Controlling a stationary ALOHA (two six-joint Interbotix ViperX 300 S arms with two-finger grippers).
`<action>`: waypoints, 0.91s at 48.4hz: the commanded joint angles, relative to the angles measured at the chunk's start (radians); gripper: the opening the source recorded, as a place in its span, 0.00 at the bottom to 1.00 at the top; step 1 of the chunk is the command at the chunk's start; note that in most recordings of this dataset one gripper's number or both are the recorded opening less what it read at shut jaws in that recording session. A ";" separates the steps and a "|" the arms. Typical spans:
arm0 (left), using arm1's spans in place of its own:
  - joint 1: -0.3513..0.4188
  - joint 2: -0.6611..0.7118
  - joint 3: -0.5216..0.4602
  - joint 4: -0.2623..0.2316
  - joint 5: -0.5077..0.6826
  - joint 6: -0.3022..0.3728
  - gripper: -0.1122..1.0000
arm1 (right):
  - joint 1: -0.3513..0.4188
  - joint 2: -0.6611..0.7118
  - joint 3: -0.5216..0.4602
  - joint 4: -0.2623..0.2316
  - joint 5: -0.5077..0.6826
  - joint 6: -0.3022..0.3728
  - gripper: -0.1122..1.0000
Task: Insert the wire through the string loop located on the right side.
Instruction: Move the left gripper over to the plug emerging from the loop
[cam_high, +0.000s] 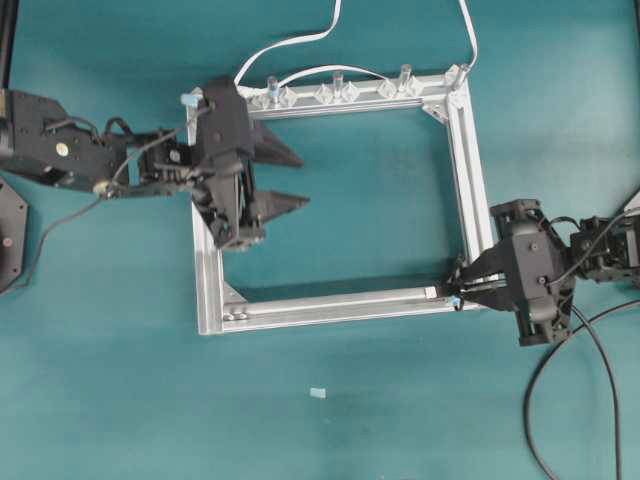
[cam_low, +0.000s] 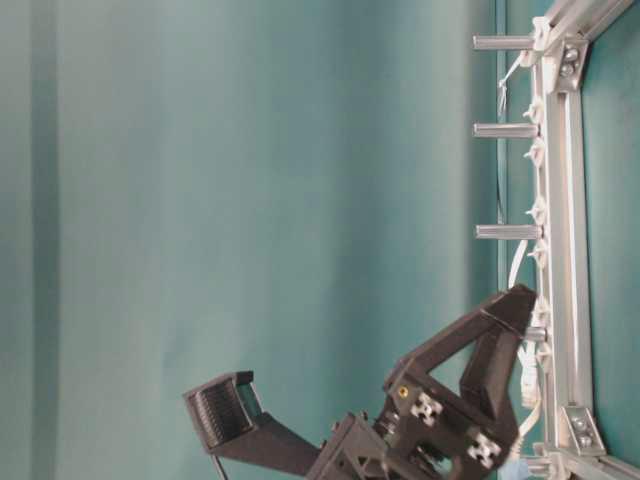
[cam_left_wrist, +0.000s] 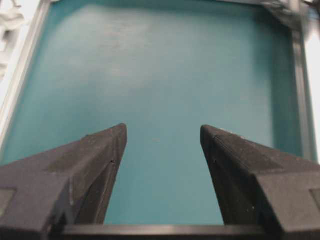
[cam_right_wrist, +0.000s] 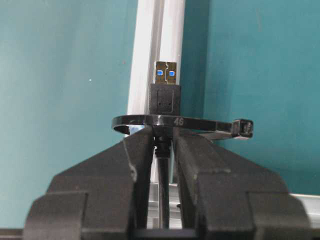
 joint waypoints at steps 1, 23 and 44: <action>-0.038 -0.012 -0.018 0.003 -0.003 0.002 0.70 | -0.002 -0.006 -0.014 -0.003 -0.009 -0.002 0.25; -0.233 -0.011 -0.037 0.003 0.071 -0.006 0.70 | 0.000 -0.006 -0.014 -0.003 -0.018 -0.002 0.25; -0.249 -0.009 -0.044 0.003 0.100 -0.006 0.70 | -0.002 -0.006 -0.014 -0.003 -0.020 -0.002 0.25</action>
